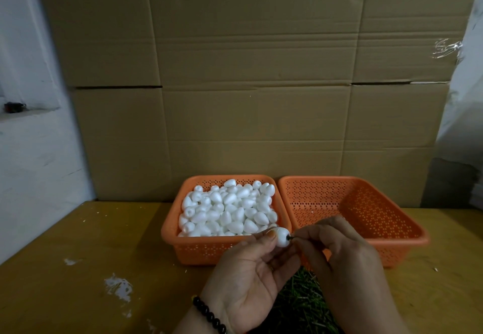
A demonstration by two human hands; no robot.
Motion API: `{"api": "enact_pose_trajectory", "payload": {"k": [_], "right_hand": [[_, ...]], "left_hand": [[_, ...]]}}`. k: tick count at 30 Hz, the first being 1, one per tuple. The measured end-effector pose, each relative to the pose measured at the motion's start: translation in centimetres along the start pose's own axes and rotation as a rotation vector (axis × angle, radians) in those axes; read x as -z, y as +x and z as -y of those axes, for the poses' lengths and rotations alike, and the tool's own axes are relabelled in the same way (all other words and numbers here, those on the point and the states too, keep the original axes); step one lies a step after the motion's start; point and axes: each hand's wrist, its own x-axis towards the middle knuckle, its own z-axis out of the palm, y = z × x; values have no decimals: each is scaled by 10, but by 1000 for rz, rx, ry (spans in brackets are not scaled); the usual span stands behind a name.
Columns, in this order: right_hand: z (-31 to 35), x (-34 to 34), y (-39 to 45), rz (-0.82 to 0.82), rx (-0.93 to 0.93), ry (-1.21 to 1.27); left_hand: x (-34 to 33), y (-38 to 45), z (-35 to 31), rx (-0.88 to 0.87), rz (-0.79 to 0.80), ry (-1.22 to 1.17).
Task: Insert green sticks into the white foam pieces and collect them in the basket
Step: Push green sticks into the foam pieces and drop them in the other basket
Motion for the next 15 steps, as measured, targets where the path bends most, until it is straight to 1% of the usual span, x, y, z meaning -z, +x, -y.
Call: {"api": "enact_pose_trajectory", "payload": {"k": [9,15], "right_hand": [[-3,-1,-1,9,-1,-25],[-1,-1,0,44,3,-8]], "left_hand": [[-2,-1,1,-3,17,1],[-3,-2,2,-8,26,-13]]}}
